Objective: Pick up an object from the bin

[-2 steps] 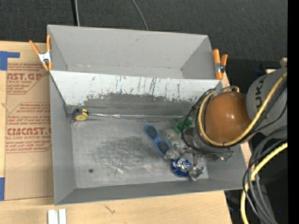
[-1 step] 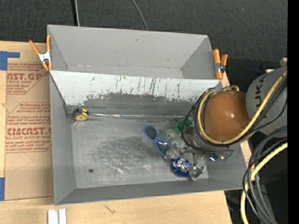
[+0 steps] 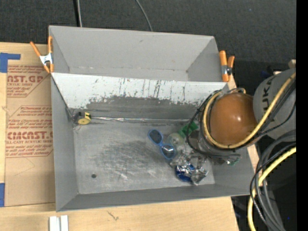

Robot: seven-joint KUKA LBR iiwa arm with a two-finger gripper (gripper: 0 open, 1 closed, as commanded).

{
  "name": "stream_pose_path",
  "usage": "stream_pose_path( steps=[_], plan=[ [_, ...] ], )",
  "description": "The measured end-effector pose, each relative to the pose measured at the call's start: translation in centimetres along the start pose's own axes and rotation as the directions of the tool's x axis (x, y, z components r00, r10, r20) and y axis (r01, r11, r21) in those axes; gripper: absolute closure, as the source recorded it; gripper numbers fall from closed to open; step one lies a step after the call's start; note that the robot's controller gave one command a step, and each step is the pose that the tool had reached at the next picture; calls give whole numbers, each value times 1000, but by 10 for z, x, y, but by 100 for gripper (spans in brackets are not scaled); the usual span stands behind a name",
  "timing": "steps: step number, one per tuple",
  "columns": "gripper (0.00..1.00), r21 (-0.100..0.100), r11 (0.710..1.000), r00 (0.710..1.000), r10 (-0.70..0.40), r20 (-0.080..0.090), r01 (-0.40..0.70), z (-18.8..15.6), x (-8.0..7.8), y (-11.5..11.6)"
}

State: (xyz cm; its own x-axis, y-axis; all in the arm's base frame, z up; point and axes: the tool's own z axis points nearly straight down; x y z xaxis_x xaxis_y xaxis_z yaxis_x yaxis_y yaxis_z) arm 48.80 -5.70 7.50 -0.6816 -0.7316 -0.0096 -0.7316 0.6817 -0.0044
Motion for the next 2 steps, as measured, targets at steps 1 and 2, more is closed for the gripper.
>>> stream_pose_path(
  steps=[1, 2],
  plan=[
    [100, 0, 1000, 1000, 1, -5, -1, -68, -3, -1],
    [100, -2, 1000, 1000, 2, -6, -2, -99, -4, -1]
  ],
)
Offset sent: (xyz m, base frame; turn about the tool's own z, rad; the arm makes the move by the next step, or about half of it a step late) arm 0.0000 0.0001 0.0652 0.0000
